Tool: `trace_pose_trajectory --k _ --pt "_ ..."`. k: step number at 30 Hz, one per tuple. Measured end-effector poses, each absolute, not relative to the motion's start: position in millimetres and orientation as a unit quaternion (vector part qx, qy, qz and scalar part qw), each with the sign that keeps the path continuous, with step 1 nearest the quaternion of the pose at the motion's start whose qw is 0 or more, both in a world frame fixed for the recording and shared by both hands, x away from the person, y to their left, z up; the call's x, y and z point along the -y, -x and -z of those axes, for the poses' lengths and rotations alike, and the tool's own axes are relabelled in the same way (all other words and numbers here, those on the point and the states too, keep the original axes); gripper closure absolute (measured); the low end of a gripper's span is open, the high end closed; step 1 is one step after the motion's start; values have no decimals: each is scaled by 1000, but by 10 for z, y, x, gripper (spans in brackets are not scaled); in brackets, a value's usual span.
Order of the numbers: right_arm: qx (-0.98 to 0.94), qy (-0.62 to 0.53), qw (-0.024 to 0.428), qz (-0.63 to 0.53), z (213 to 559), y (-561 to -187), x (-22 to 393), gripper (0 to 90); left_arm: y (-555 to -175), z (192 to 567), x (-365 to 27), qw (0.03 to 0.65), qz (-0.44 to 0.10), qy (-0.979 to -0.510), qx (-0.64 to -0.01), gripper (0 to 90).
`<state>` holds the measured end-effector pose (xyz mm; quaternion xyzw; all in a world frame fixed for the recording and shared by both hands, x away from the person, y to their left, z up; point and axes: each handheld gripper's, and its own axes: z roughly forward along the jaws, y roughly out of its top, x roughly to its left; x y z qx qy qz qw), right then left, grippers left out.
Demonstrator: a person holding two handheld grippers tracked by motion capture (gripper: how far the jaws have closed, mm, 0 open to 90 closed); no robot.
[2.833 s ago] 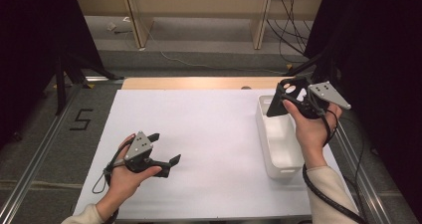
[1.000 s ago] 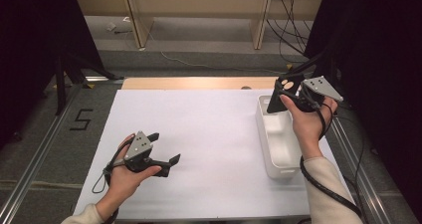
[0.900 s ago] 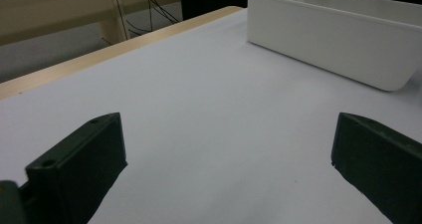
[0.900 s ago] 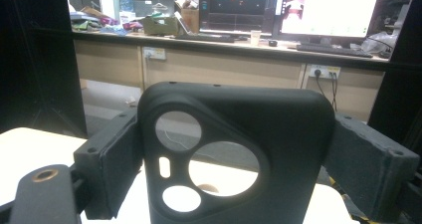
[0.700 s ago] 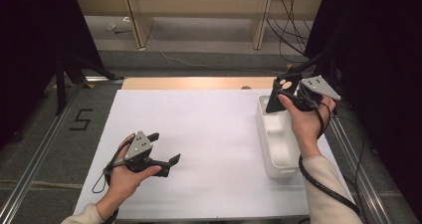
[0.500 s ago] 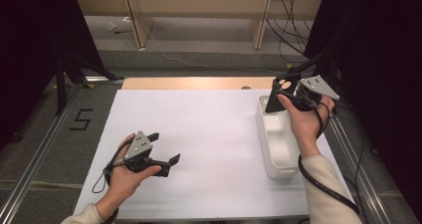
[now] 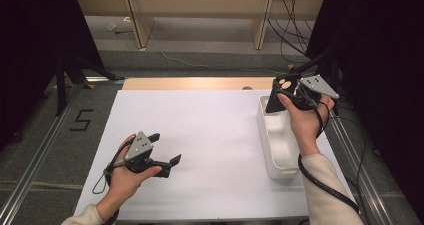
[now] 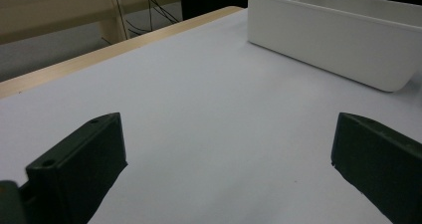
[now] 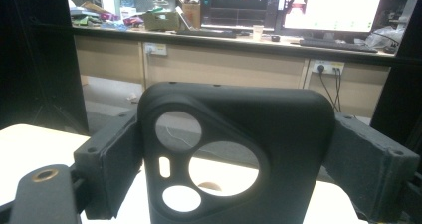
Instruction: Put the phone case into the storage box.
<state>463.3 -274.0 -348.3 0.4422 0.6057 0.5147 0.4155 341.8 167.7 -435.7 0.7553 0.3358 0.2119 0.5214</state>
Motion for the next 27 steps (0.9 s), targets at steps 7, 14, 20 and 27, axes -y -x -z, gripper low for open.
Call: trace_pose_trajectory --k 7,14,20,27 --pt "-603 -445 416 -516 3483 -4651 2757 149 -3419 4358 -1677 521 -212 -755 -336 3" --pt "-605 -447 414 -512 3474 -4678 2748 149 -3417 4356 -1677 522 -212 -755 -336 3" --pt "-605 -451 414 -509 3492 -4714 2743 149 -3418 4356 -1679 522 -212 -755 -336 3" --pt "-607 -454 413 -505 3492 -4747 2750 149 -3418 4357 -1677 522 -212 -755 -336 2"
